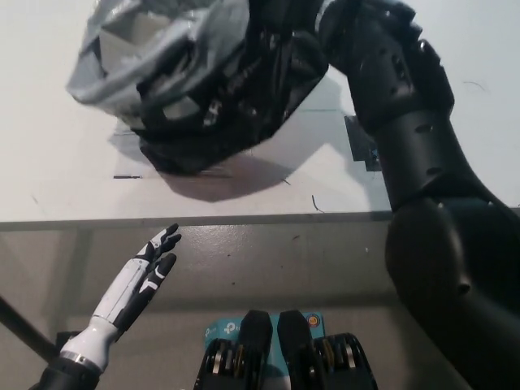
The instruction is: Use the right hand to pick up a small rectangular container and put it into a plastic bag and lift the bag
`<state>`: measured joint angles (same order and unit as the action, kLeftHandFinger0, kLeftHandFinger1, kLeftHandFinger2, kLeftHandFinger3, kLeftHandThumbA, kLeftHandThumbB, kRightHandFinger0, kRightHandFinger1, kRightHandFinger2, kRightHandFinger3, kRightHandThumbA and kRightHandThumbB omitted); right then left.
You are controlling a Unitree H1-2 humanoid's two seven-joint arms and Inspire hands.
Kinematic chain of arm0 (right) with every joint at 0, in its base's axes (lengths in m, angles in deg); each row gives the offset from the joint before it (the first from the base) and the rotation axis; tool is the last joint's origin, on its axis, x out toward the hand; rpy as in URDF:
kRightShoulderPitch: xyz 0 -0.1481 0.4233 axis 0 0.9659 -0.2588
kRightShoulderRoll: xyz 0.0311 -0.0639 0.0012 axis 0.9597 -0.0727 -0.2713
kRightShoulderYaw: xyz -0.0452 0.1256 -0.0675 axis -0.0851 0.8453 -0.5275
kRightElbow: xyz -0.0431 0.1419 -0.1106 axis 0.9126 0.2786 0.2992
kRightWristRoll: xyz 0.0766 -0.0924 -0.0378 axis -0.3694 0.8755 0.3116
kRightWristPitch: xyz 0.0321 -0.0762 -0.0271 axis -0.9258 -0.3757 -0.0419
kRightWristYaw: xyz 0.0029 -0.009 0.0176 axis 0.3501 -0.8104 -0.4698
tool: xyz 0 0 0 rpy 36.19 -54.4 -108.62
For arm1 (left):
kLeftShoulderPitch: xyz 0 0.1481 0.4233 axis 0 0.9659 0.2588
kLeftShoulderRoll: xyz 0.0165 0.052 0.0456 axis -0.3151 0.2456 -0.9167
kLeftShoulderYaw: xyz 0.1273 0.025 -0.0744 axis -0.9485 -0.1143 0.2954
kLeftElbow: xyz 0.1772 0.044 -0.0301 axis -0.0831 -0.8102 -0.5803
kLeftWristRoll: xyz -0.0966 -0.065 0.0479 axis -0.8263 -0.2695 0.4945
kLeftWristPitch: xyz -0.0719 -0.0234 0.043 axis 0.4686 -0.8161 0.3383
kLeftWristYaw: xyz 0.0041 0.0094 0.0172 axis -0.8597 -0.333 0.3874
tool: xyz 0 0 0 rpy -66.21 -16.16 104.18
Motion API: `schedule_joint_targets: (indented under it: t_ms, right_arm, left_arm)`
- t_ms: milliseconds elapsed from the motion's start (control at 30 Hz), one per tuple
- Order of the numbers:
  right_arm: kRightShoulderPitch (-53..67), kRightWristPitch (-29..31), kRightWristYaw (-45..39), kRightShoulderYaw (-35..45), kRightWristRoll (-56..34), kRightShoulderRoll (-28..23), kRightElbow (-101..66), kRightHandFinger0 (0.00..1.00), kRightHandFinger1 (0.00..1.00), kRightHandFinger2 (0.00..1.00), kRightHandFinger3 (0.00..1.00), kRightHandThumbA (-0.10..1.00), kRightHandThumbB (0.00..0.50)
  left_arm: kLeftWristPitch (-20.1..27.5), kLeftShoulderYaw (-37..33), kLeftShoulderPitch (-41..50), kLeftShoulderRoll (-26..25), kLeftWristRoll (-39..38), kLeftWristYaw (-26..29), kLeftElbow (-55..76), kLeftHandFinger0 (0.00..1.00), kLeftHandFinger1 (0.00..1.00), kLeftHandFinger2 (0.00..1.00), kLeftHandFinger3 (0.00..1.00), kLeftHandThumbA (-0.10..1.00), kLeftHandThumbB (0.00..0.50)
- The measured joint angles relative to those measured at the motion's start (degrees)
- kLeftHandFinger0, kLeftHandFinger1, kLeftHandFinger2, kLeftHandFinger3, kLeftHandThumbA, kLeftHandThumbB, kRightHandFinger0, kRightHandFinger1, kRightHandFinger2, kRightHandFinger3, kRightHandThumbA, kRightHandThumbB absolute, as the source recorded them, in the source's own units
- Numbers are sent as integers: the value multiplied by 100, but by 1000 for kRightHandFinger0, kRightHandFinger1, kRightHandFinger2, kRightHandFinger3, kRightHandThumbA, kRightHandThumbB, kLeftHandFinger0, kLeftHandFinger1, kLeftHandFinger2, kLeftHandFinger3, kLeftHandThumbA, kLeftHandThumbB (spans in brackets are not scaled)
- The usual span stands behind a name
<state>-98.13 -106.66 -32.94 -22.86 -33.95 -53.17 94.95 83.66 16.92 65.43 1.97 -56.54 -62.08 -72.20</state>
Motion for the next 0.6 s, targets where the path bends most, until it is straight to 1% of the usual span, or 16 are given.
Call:
schedule_joint_targets:
  t_ms: [33,100,133,167,233,267,300,333,367,400,500,533,600]
  right_arm:
    - [-96,-8,72,90,-87,0,1,0,326,749,724,259,83]
    - [-192,-16,132,163,-186,-1,2,0,294,704,660,218,106]
    - [-273,-23,187,222,-249,-1,4,0,264,664,607,199,117]
    - [-291,-25,200,232,-265,-1,5,0,251,646,586,200,119]
    - [-438,-31,285,311,-363,-2,14,0,251,646,602,182,109]
    - [-561,-35,355,380,-432,-2,32,0,254,649,621,161,132]
    - [-617,-36,388,408,-467,-2,36,0,242,643,635,123,141]
    - [-625,-36,394,419,-478,-2,37,0,233,635,631,128,129]
    - [-725,-37,455,480,-554,-2,47,0,232,634,631,129,129]
    - [-725,-37,455,480,-554,-2,47,0,203,621,634,142,123]
    - [-952,-39,590,603,-688,-3,51,0,201,596,566,131,124]
    - [-979,-39,608,616,-704,-3,51,0,203,590,545,151,101]
    - [-1091,-39,658,656,-787,-2,46,0,188,571,542,163,96]
  left_arm:
    - [0,0,0,0,0,0,-8,969,1000,1000,1000,1000,164]
    - [0,-2,0,0,0,0,-11,974,1000,1000,1000,1000,156]
    - [0,-5,0,0,0,0,-11,975,1000,1000,1000,1000,156]
    - [0,-5,0,0,0,0,-11,976,1000,1000,1000,1000,156]
    - [-2,-7,0,0,0,0,-12,981,1000,1000,1000,1000,158]
    - [-2,-9,0,0,0,0,-13,982,1000,1000,1000,1000,157]
    - [-3,-10,0,0,0,0,-13,981,1000,1000,1000,1000,154]
    - [-3,-10,0,0,0,0,-13,981,1000,1000,1000,1000,152]
    - [-3,-12,0,0,0,0,-14,981,1000,1000,1000,1000,151]
    - [-3,-12,0,0,0,0,-14,980,1000,1000,1000,1000,149]
    - [-4,-19,0,0,1,0,-14,981,1000,1000,1000,1000,159]
    - [-5,-20,0,0,1,0,-14,980,1000,1000,1000,1000,160]
    - [-5,-28,0,-1,3,-1,-14,979,1000,1000,1000,1000,163]
